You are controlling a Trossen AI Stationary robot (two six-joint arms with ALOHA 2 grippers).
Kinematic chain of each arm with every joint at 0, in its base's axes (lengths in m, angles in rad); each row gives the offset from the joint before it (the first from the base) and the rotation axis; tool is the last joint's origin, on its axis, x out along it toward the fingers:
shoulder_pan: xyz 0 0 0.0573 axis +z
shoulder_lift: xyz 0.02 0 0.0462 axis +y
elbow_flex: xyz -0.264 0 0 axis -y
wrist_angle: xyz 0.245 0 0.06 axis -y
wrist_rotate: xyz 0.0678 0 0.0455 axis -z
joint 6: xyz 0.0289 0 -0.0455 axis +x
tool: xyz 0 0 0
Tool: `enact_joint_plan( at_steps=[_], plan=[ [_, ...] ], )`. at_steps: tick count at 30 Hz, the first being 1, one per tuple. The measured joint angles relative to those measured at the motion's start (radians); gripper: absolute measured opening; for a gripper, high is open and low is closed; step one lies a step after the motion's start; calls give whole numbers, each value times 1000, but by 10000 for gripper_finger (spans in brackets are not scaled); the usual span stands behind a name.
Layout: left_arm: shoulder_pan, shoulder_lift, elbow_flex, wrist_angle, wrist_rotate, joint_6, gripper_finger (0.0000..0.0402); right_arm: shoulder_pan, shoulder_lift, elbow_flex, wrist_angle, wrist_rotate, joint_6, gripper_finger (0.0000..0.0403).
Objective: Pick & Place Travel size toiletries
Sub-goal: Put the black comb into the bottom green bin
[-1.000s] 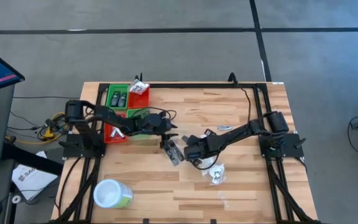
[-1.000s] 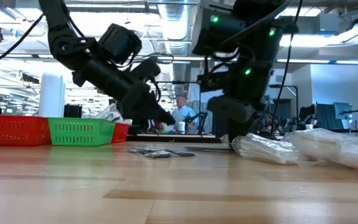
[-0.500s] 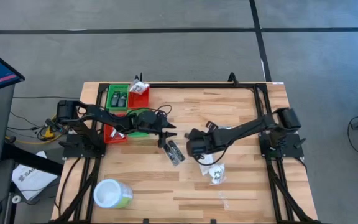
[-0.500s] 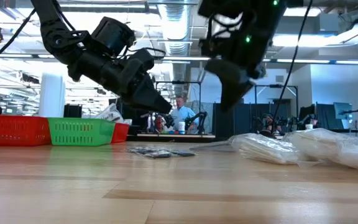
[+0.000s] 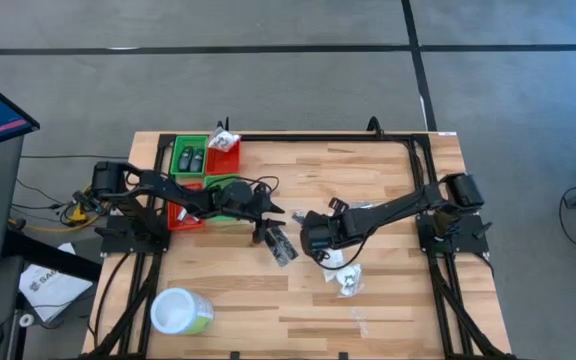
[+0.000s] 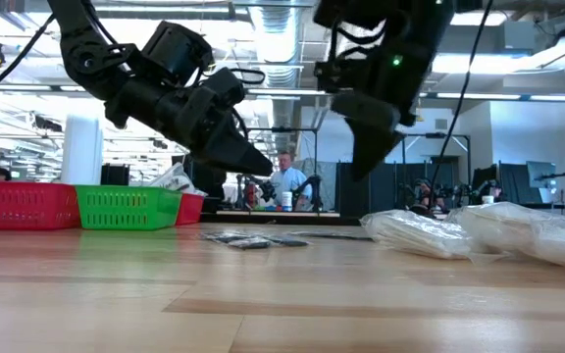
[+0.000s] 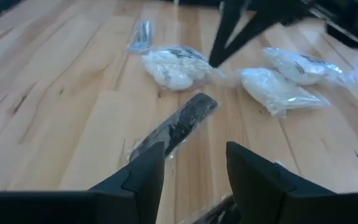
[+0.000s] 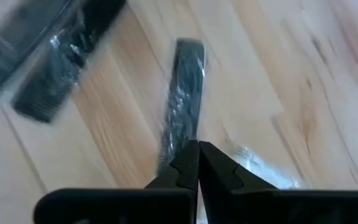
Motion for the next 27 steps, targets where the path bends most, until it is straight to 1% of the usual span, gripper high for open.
enact_joint_plan(
  at_steps=[3,5,8,12,15,18,21,23,27],
  plan=[
    [0,0,11,3,-9,24,163,-2,8,9,38,4,5,3],
    [7,0,22,4,-14,32,163,-4,18,1,23,3,6,3],
    [21,27,44,12,-17,32,160,-1,17,8,56,1,7,3],
    [27,137,81,9,-22,32,144,6,33,2,34,-29,7,6],
    [29,213,120,12,-20,32,133,5,27,6,46,-47,7,17],
    [32,231,149,18,-20,32,126,5,29,5,42,-61,7,42],
    [43,230,154,21,-19,31,123,5,30,2,39,-85,3,74],
    [52,231,153,9,-19,30,122,2,49,-10,75,-100,-1,98],
    [59,242,154,10,-20,29,121,-10,90,-26,84,-126,-1,146]
  ],
)
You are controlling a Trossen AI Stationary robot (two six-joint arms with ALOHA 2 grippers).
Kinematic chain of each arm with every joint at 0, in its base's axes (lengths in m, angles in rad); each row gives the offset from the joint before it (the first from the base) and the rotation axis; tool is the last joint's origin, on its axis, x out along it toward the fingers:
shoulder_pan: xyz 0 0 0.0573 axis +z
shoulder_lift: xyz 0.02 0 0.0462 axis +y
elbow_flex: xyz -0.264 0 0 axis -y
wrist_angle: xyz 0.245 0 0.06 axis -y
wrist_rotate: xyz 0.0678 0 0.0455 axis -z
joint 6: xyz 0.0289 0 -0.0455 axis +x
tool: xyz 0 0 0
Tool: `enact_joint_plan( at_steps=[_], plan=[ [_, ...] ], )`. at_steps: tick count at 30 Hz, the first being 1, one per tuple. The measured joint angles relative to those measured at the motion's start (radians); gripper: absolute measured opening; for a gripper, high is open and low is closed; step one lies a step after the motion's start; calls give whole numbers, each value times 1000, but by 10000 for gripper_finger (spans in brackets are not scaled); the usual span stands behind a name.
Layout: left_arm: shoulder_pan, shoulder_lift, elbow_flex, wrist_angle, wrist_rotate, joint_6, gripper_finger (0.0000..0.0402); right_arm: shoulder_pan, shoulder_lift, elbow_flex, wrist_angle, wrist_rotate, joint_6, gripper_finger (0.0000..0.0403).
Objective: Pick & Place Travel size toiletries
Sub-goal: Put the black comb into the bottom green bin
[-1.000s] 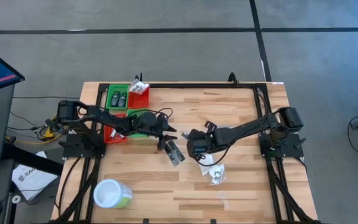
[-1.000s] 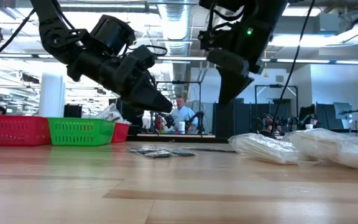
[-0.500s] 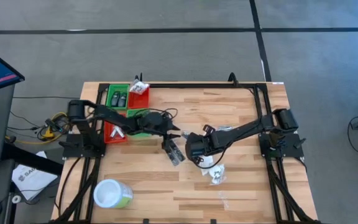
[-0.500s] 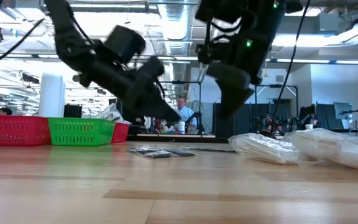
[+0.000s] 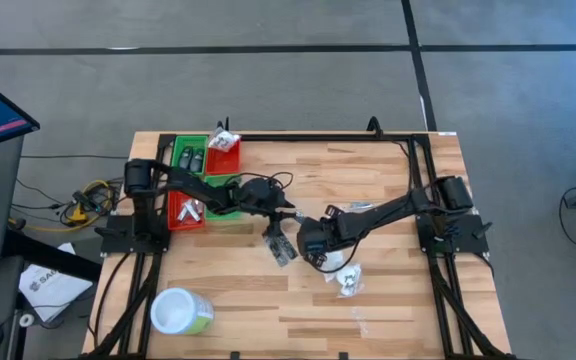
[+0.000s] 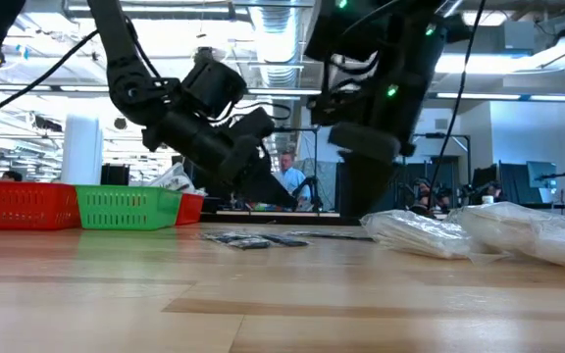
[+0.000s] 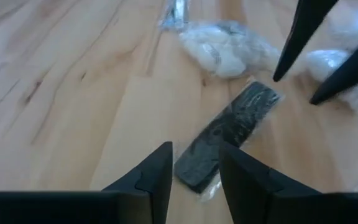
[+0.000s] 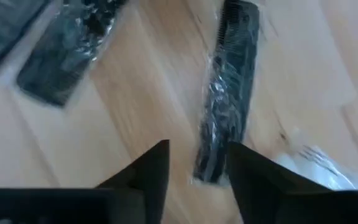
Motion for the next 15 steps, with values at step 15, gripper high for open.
enact_joint_plan(
  at_steps=[15],
  plan=[
    [6,161,76,32,60,-23,121,-55,102,7,-1,-75,10,234]
  ],
)
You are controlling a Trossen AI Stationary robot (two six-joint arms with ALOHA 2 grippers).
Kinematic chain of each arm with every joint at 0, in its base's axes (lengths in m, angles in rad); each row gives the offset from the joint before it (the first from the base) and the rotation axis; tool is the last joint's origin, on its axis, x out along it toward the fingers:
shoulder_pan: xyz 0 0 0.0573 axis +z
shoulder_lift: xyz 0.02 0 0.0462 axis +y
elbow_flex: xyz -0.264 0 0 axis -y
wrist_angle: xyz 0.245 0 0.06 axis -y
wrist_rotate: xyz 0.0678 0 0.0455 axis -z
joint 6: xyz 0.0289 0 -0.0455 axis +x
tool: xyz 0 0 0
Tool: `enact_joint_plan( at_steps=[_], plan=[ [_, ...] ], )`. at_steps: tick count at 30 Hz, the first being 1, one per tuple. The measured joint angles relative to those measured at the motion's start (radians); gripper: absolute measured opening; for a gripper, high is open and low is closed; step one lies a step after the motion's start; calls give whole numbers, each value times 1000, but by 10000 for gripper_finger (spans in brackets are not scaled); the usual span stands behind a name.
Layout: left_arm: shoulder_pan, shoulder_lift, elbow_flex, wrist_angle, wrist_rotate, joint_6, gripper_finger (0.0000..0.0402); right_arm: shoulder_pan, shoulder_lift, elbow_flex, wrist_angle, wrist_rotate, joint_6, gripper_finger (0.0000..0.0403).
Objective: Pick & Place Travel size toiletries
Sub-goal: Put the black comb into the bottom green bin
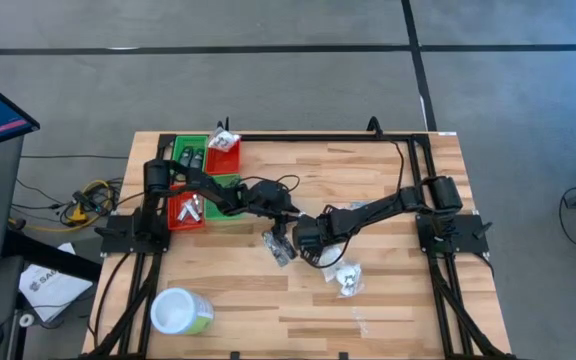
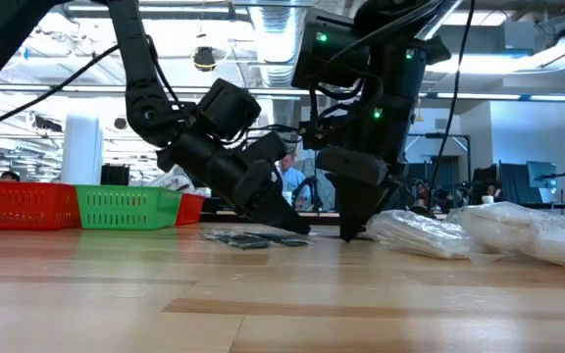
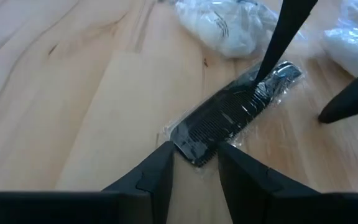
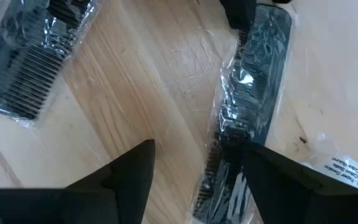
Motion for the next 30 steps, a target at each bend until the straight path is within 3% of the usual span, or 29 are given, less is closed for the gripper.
enact_joint_plan(
  at_steps=[13,30],
  plan=[
    [-1,1,-3,-21,2,-3,121,-52,-3,0,-40,-33,43,213],
    [-1,4,-5,-20,5,-3,121,-112,-12,-3,-63,-16,-33,208]
  ],
)
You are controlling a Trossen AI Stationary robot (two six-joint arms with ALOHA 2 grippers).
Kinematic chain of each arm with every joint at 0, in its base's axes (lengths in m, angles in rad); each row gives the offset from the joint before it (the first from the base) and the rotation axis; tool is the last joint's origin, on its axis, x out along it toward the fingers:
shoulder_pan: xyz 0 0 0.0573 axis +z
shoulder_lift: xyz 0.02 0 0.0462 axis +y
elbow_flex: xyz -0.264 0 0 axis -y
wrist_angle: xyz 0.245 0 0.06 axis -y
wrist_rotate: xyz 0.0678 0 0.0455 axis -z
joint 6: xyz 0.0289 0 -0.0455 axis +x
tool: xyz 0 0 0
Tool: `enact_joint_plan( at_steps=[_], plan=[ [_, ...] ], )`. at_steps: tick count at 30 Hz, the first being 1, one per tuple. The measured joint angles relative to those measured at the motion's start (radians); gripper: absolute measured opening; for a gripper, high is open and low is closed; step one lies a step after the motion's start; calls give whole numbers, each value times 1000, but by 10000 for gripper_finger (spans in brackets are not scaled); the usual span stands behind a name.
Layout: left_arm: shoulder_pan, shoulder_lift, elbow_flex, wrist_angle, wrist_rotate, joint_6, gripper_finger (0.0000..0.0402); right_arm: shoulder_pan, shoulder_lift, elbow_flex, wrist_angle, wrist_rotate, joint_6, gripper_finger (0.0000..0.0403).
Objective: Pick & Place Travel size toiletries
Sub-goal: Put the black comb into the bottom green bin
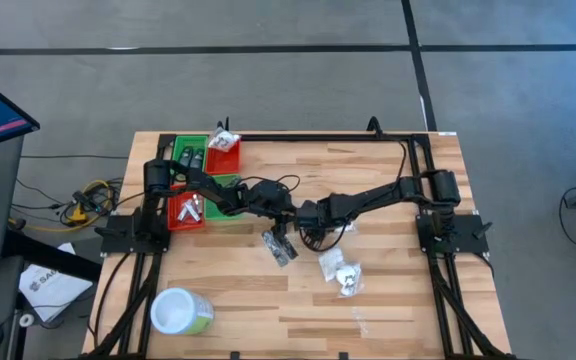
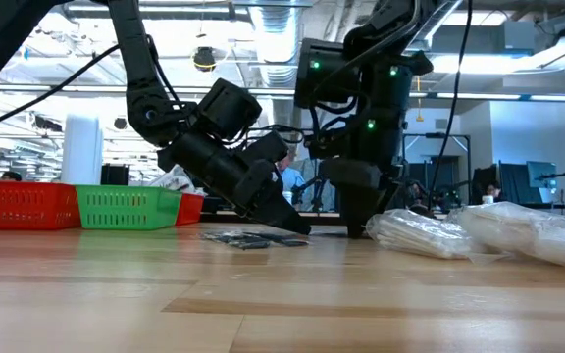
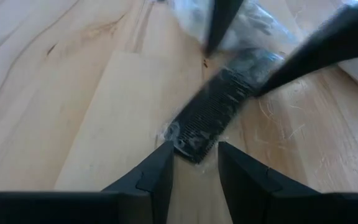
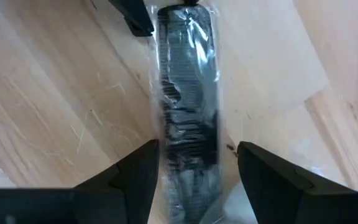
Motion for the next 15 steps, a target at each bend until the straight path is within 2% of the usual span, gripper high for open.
enact_joint_plan(
  at_steps=[7,15],
  plan=[
    [1,0,0,1,0,0,121,-11,0,3,1,-22,-6,211],
    [2,0,-1,3,3,0,121,-50,-4,-13,27,-162,-78,204]
  ],
)
